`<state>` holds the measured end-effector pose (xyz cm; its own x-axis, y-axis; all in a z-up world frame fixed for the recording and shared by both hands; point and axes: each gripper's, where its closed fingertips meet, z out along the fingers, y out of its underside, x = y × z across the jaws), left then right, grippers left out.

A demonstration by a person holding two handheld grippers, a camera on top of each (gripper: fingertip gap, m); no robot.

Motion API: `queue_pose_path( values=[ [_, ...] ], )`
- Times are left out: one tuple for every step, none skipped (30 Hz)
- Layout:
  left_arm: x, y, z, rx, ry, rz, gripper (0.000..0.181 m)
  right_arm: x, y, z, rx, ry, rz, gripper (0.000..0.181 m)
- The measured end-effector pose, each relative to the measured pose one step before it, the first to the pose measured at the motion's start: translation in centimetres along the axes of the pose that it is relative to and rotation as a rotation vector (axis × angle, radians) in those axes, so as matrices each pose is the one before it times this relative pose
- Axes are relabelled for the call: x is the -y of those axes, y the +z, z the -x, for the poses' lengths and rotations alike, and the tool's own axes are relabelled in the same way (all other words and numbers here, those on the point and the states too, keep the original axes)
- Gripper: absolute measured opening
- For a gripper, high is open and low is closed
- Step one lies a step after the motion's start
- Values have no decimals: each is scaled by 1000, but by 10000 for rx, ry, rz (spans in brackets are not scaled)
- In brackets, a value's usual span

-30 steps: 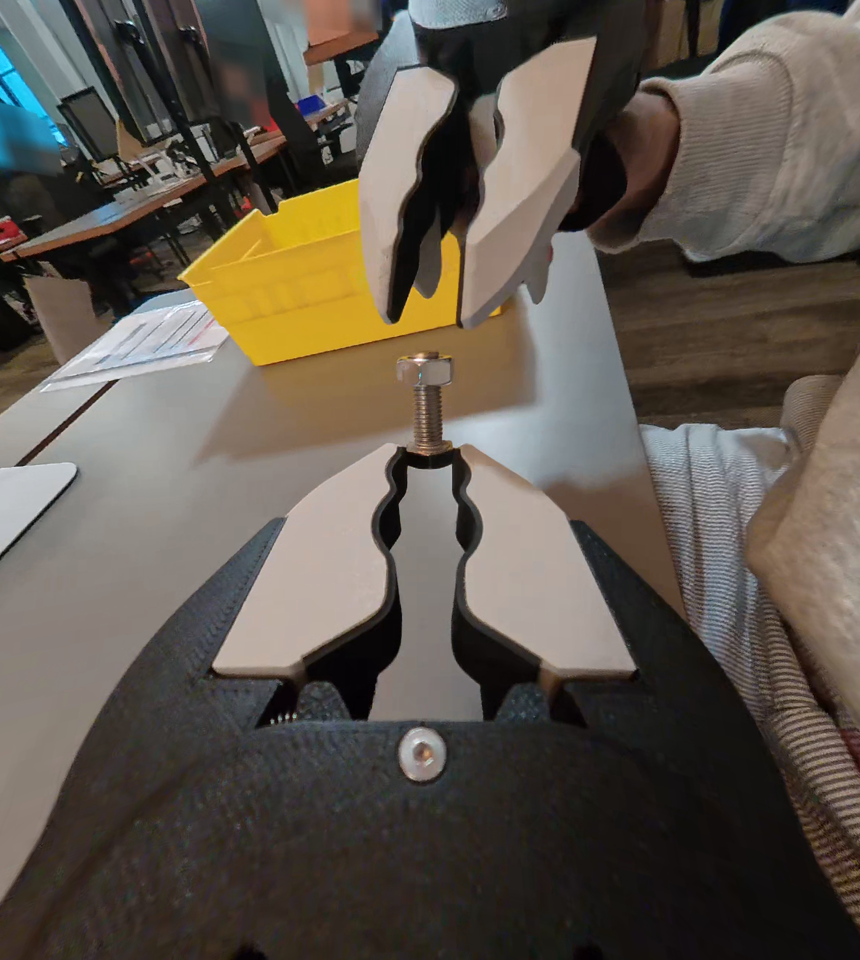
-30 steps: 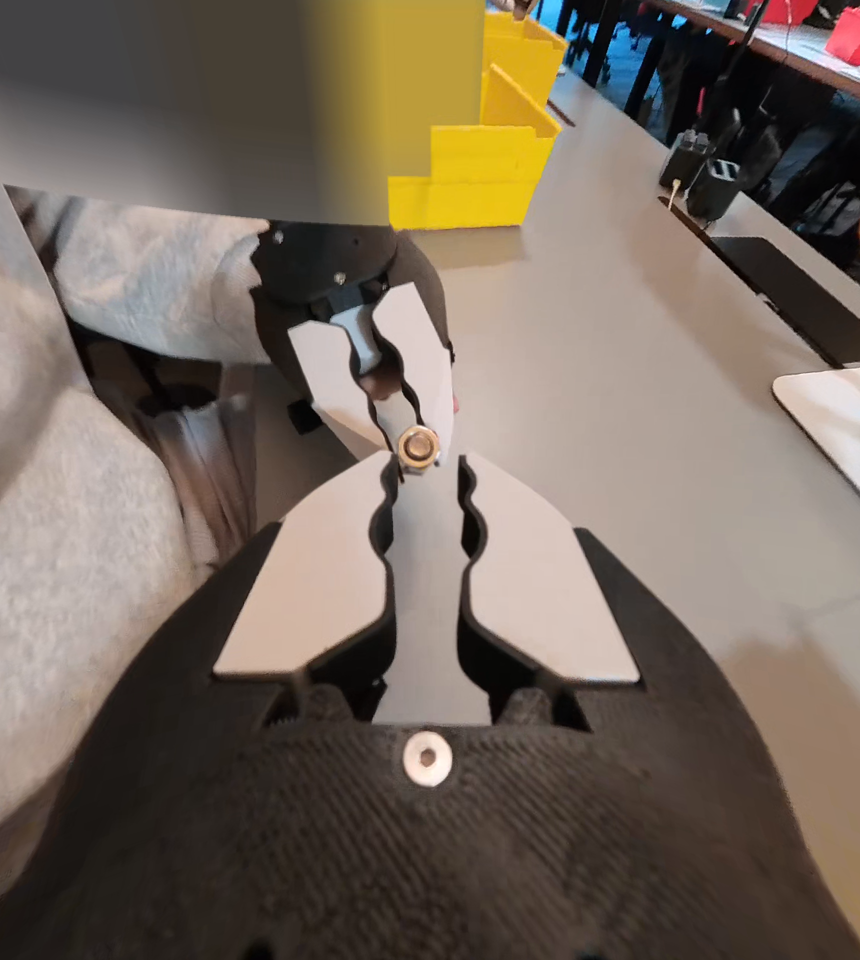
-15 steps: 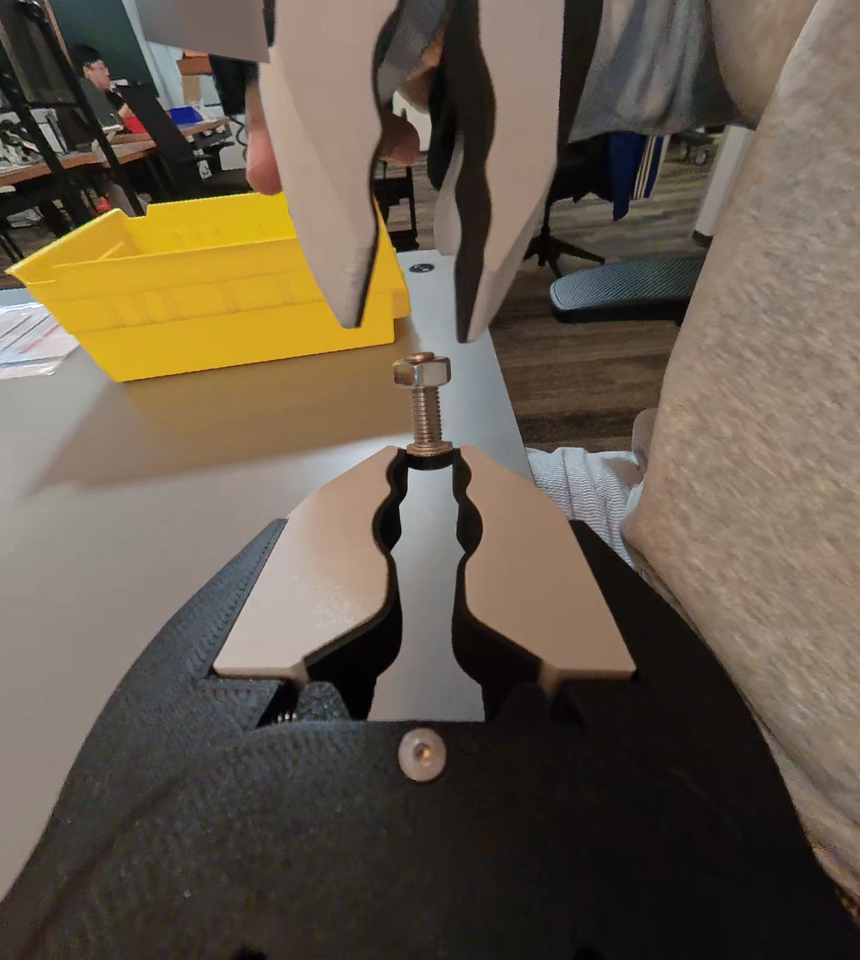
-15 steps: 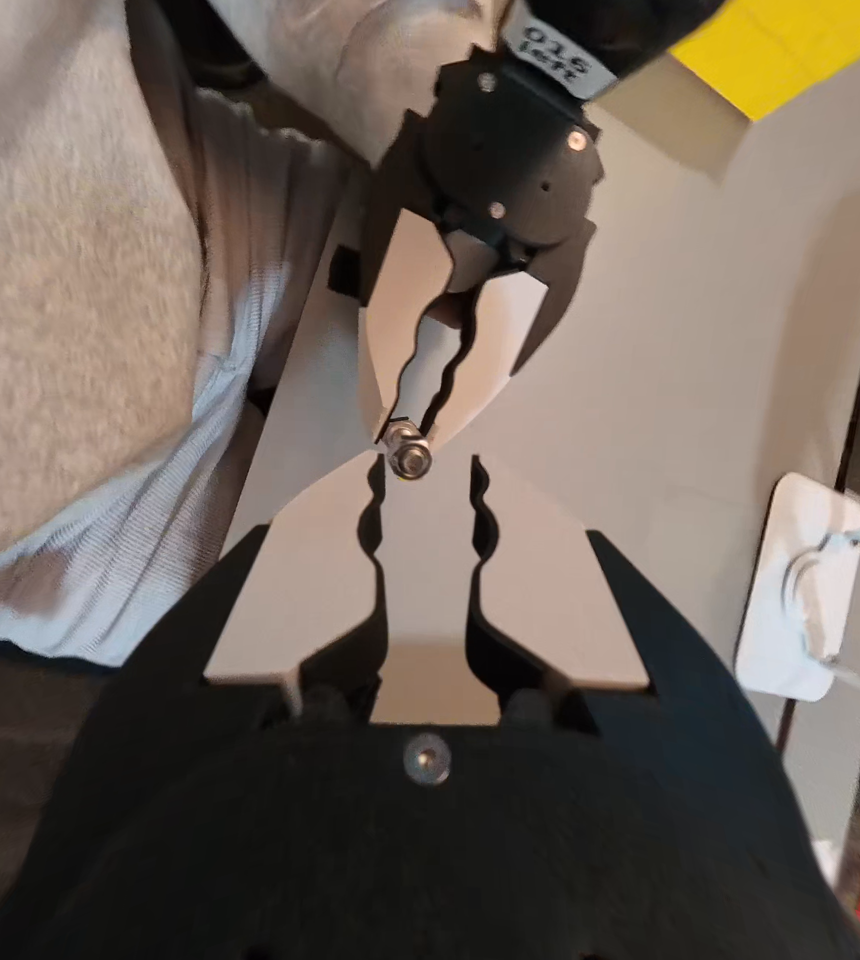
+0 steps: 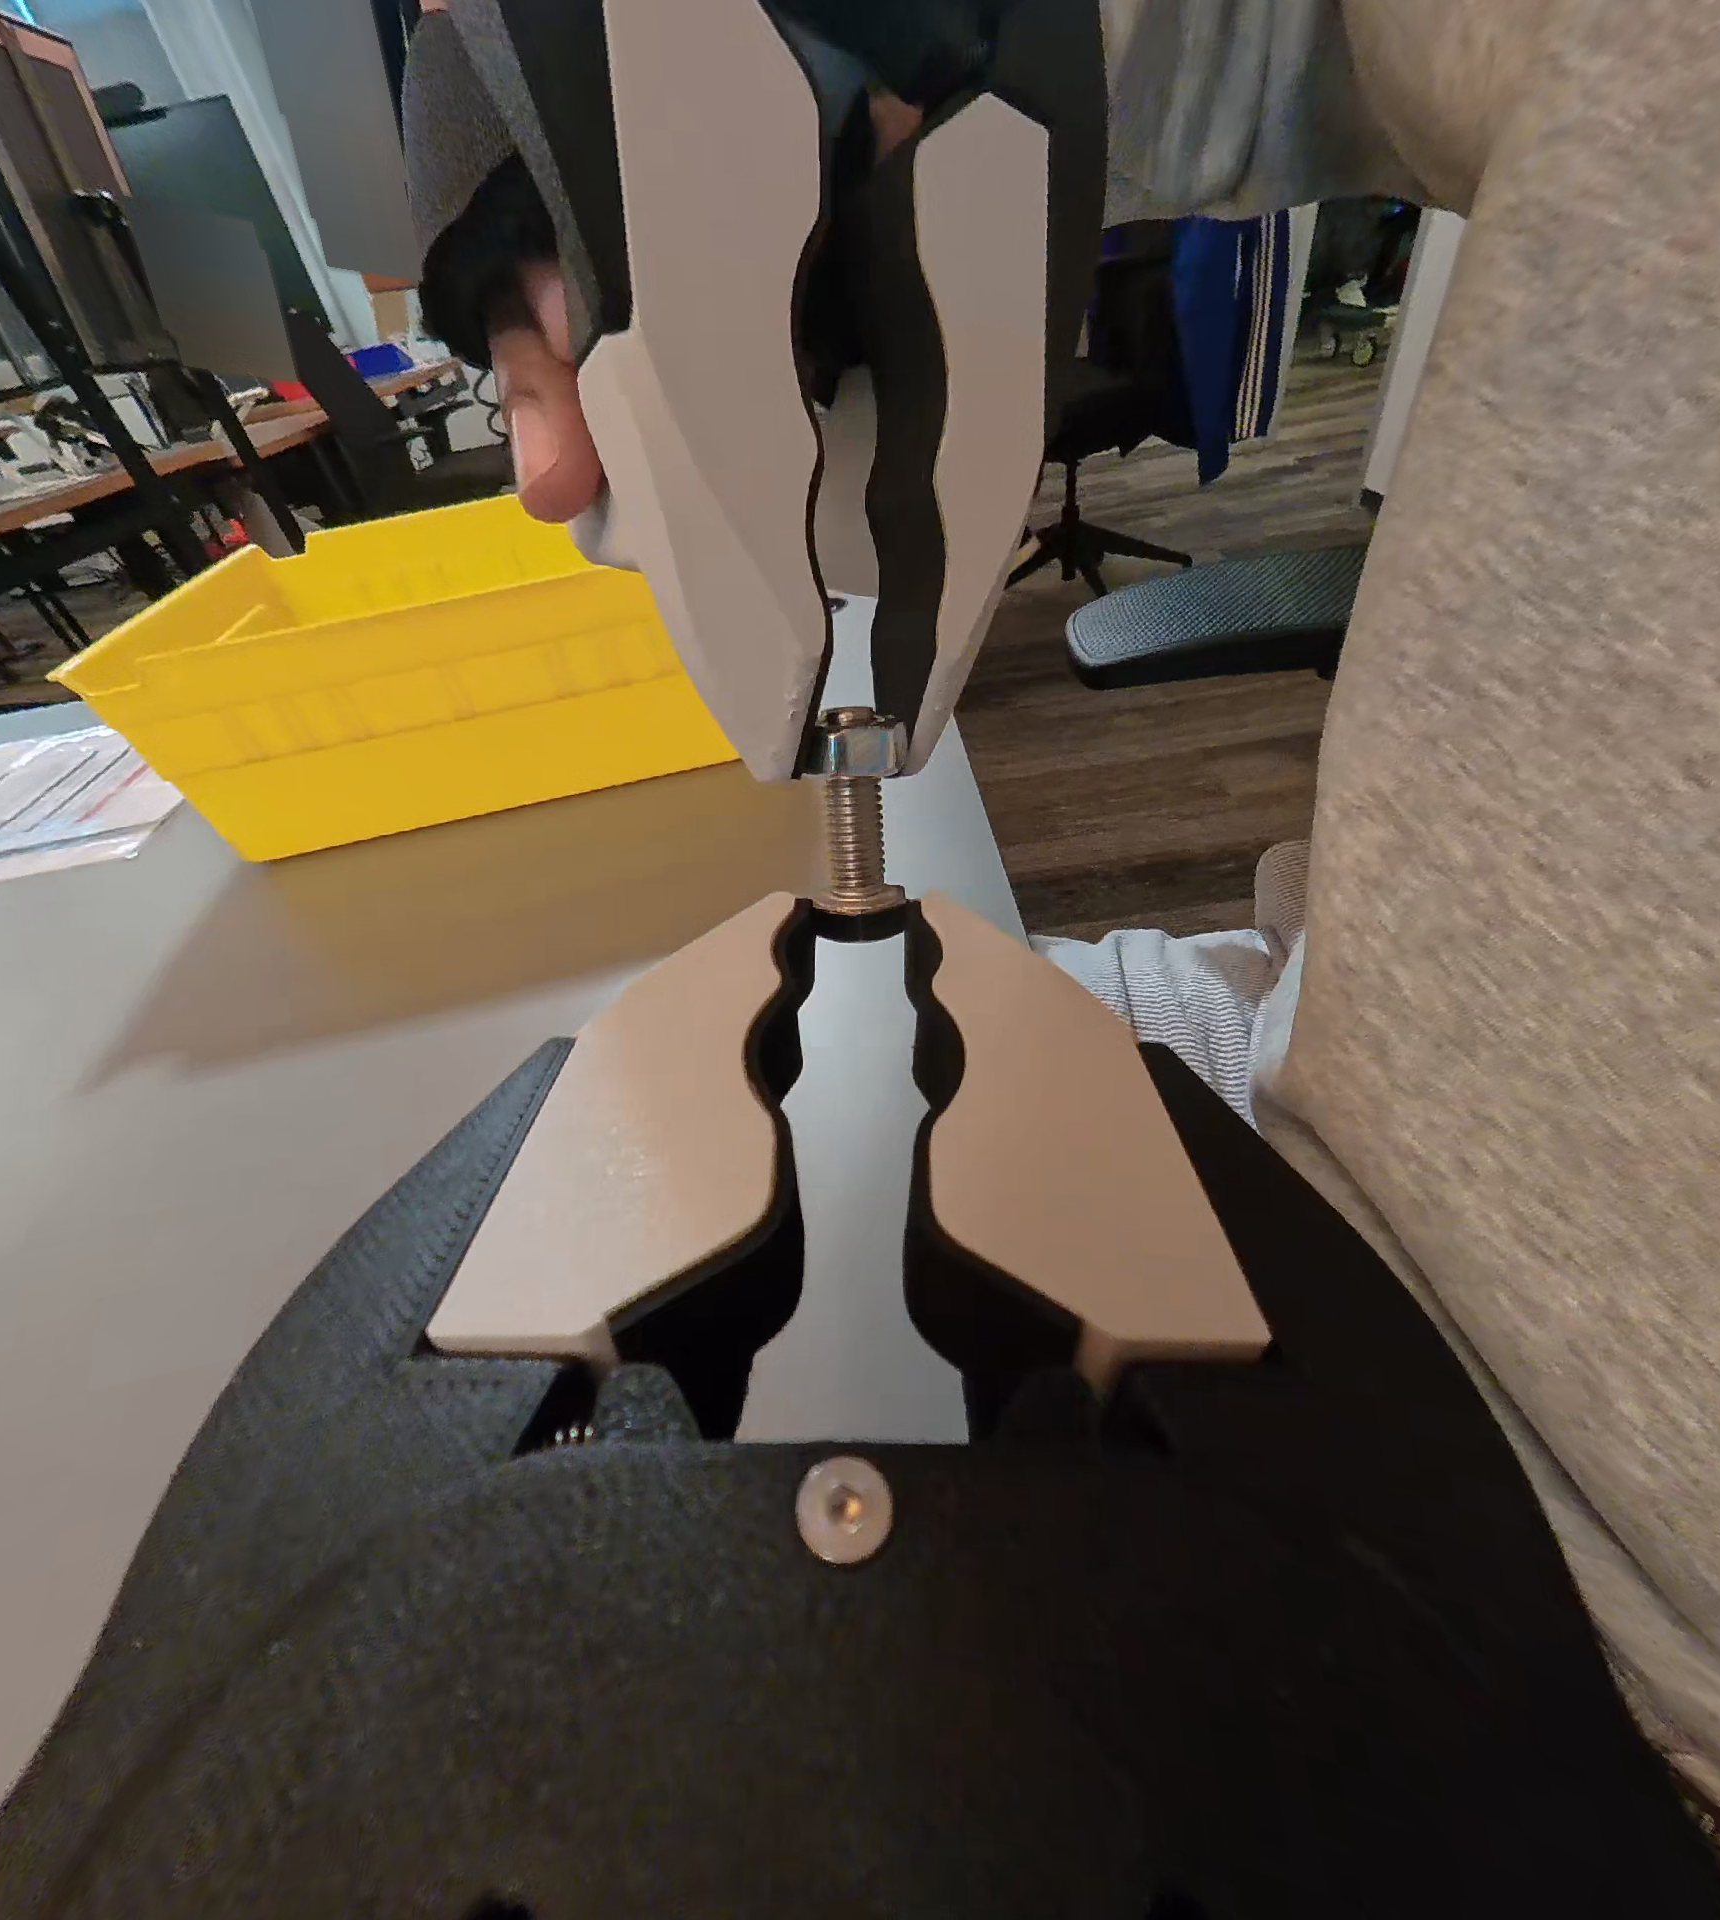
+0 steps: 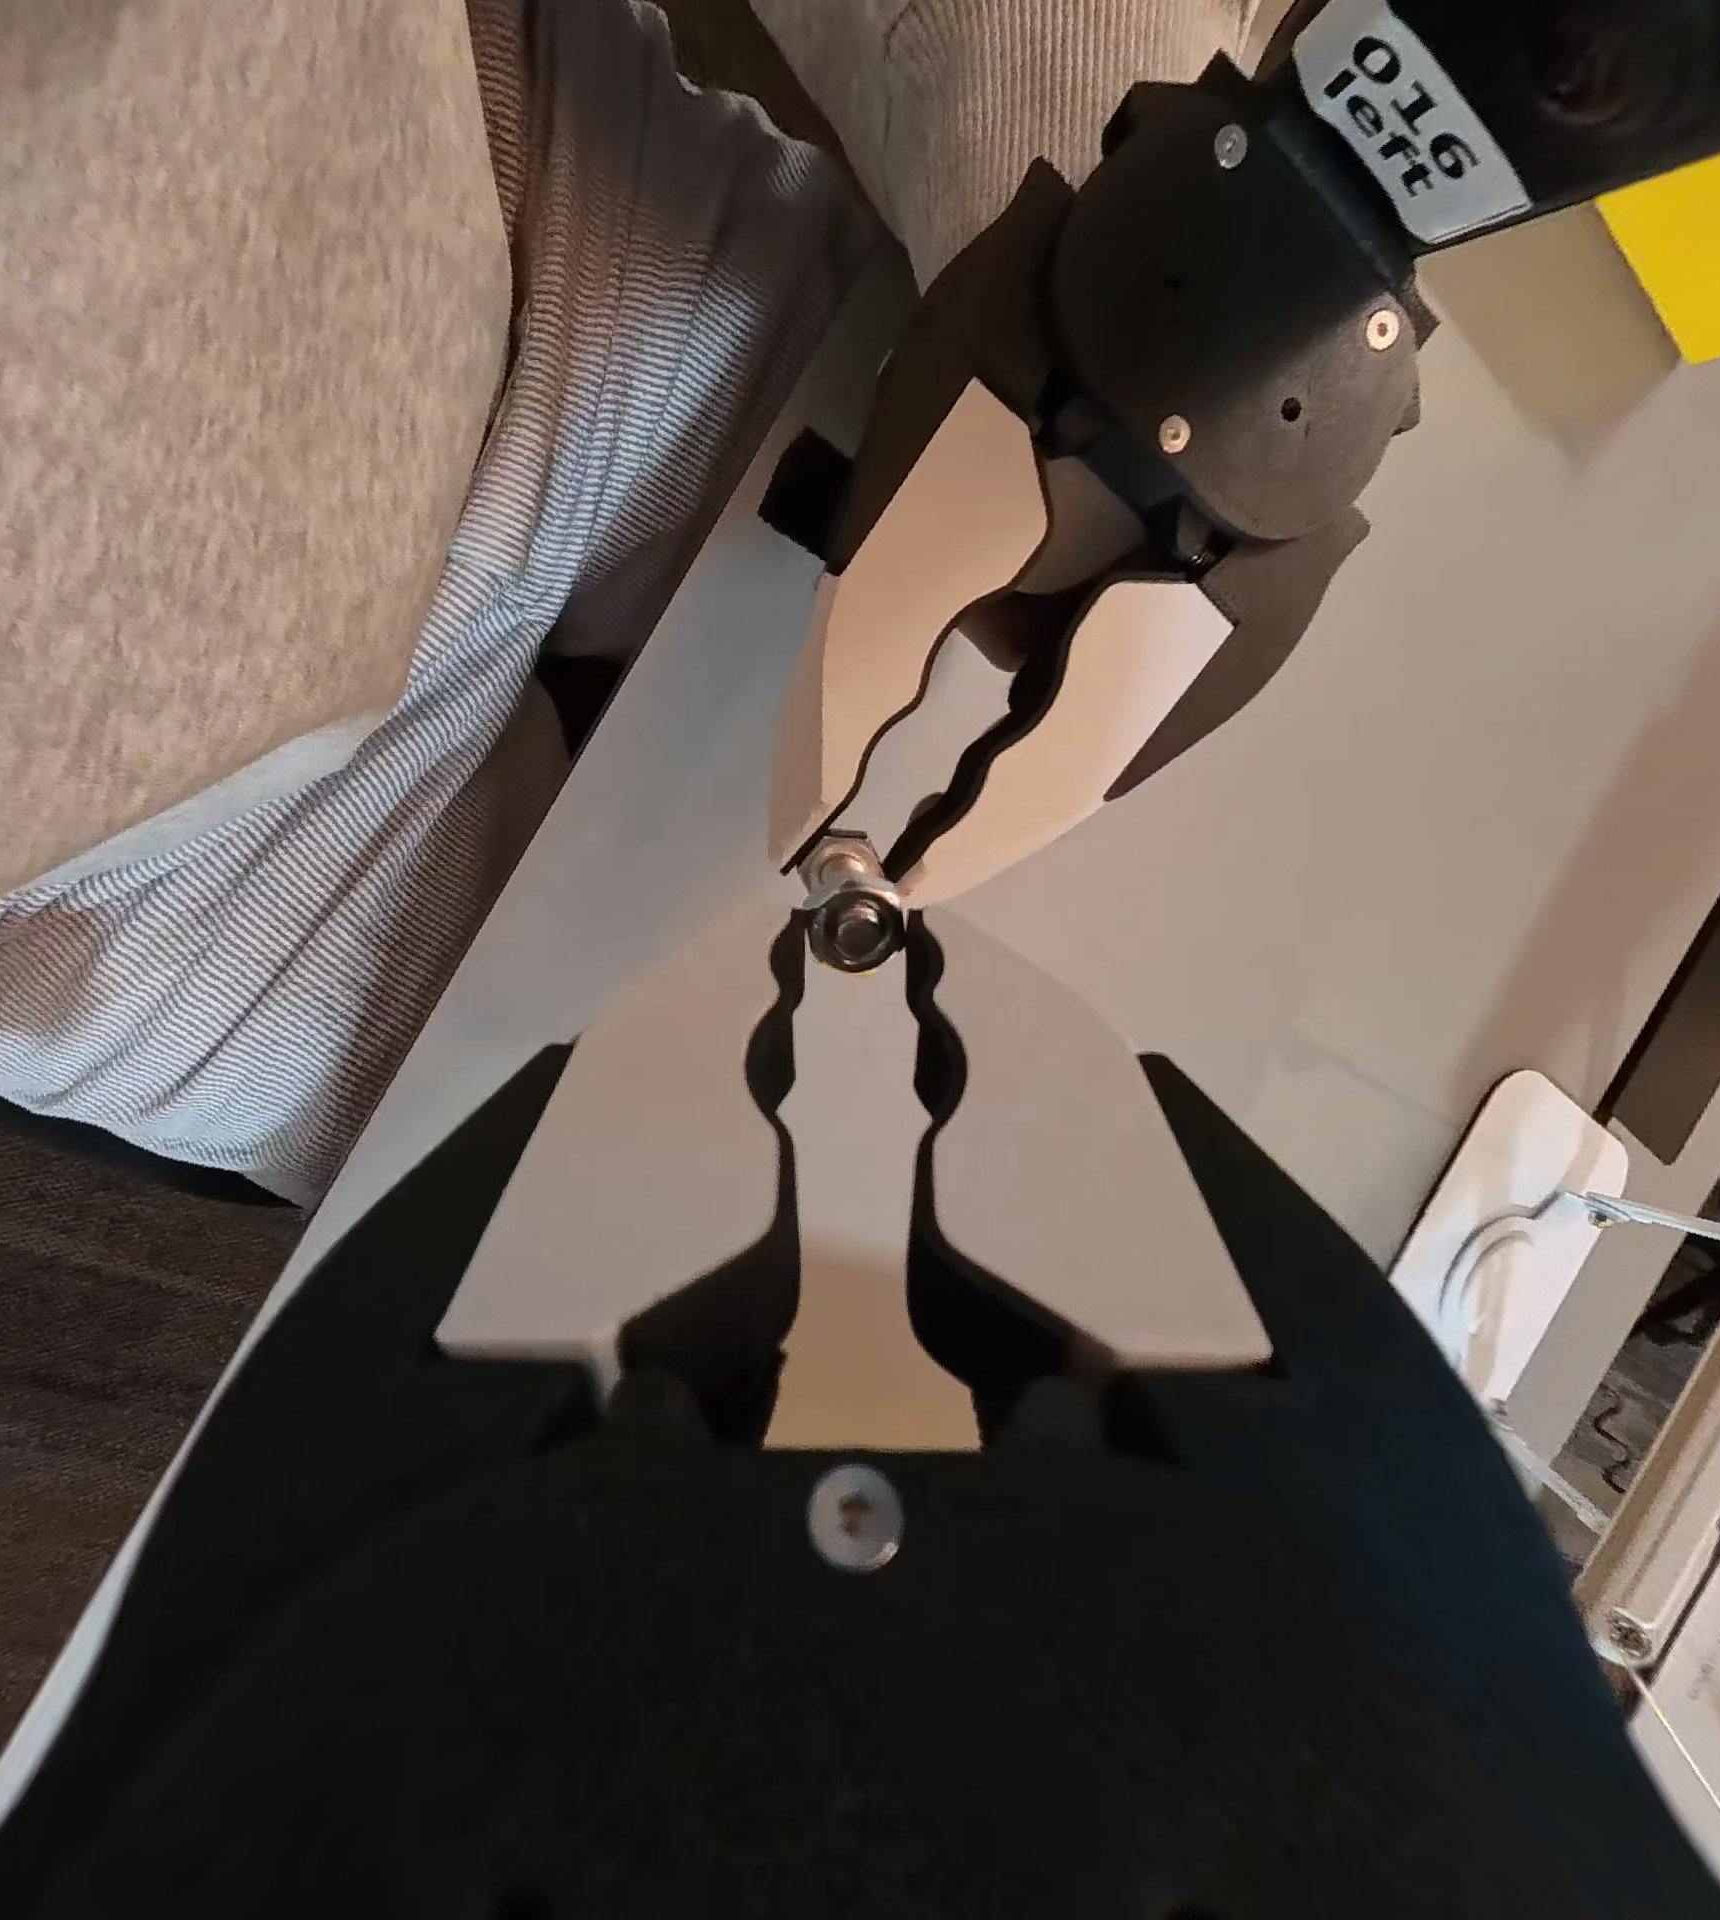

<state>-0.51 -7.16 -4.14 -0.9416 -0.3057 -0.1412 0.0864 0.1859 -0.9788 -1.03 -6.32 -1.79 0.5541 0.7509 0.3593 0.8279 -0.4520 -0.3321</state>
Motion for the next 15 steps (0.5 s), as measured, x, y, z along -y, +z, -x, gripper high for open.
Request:
queue_pose_path(
  values=[
    [39, -10, 48, 42, 7, -24, 18, -22, -23, -41, 39, 158, 30, 18],
    [36, -5, 160, 123, 17, -29, 18, -83, -22, -131, -4, 271, 65, 18],
    [36, -8, 276, 205, 29, -29, 18, -143, -31, -252, -48, 482, 108, 18],
    [13, -18, 431, 293, 15, -8, 18, -209, -15, -367, -73, 789, 178, 18],
    [-6, -33, 495, 322, -12, 8, 18, -202, 25, -400, -43, 1071, 220, 18],
    [-52, -13, 405, 260, -22, 23, 18, -154, 55, -362, 43, 1197, 199, 18],
    [-53, 0, 293, 192, -26, -7, 18, -51, 63, -270, 105, 1195, 142, 18],
    [-5, 5, 163, 95, -52, -48, 18, 34, 27, -165, 128, 1035, 51, 18],
    [24, 10, 47, 14, -102, -57, 18, 29, 0, -90, 117, 752, -12, 18],
    [15, 25, 87, 36, -111, -25, 18, -33, -30, -79, 80, 490, -20, 18],
    [46, 12, 51, 18, -50, -35, 18, -12, -65, -13, 77, 232, -40, 18],
    [63, 1, 21, 4, -18, -46, 18, 36, -128, 25, 40, 30, -69, 21],
    [65, -26, 17, 1, -33, -35, 18, 67, -164, 7, -26, -103, -73, 26],
    [58, -35, 11, -8, -50, -39, 18, 102, -198, 13, -52, -206, -84, 30],
    [59, -36, 11, -19, -45, -32, 18, 143, -198, 54, -64, -257, -110, 34]
  ],
)
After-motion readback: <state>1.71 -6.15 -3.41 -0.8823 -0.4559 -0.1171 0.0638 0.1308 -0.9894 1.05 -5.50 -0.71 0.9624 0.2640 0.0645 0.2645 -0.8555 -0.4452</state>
